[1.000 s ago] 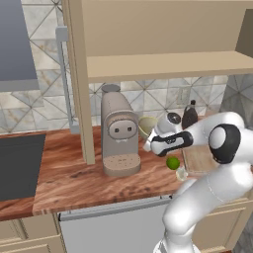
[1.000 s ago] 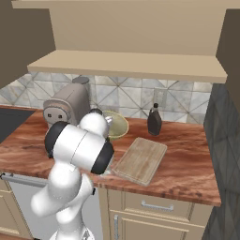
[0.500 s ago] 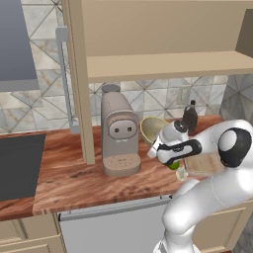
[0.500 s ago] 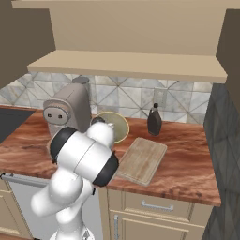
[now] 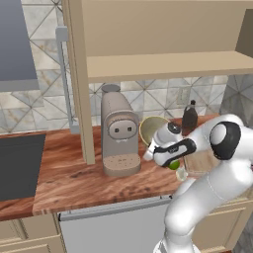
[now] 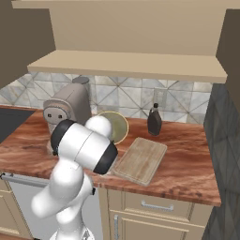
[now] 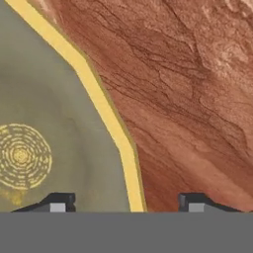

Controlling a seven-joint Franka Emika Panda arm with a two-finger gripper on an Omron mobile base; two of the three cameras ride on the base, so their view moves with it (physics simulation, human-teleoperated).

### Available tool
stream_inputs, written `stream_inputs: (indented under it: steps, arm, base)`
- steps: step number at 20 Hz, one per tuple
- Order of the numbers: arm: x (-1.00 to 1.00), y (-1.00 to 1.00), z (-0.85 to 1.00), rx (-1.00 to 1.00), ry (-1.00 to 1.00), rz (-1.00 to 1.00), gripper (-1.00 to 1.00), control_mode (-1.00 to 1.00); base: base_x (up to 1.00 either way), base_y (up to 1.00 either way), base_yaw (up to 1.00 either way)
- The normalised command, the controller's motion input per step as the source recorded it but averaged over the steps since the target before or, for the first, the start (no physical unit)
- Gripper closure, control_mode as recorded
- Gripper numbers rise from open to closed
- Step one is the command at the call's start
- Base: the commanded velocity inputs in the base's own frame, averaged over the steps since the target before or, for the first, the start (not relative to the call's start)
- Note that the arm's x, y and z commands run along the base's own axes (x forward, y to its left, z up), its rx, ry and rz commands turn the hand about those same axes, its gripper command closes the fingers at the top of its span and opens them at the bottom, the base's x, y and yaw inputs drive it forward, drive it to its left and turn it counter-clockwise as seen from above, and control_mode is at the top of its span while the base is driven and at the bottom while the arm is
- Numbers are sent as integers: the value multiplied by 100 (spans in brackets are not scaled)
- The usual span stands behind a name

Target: Open the cabinet. Place the bowl and condiment on the counter. Then place the lime and garlic on the cutting board.

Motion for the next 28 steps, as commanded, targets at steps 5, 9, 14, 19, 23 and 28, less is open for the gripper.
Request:
stream_inputs:
  steps: [5,9,14,19,23,28]
  arm:
    - [17,-56,28,-4,-3,28,-100,-100]
    - [1,-72,76,0,-19,22,-100,-100]
    - [12,-59,82,0,-21,22,-100,-100]
    - [25,-34,97,0,-18,19,-100,-100]
    - [12,-33,96,-2,-10,13,-100,-100]
    - [1,-49,100,-4,-1,7,-100,-100]
  base:
    - [0,0,0]
    - [0,0,0]
    - [0,0,0]
    - [0,0,0]
    - [0,0,0]
    - [0,0,0]
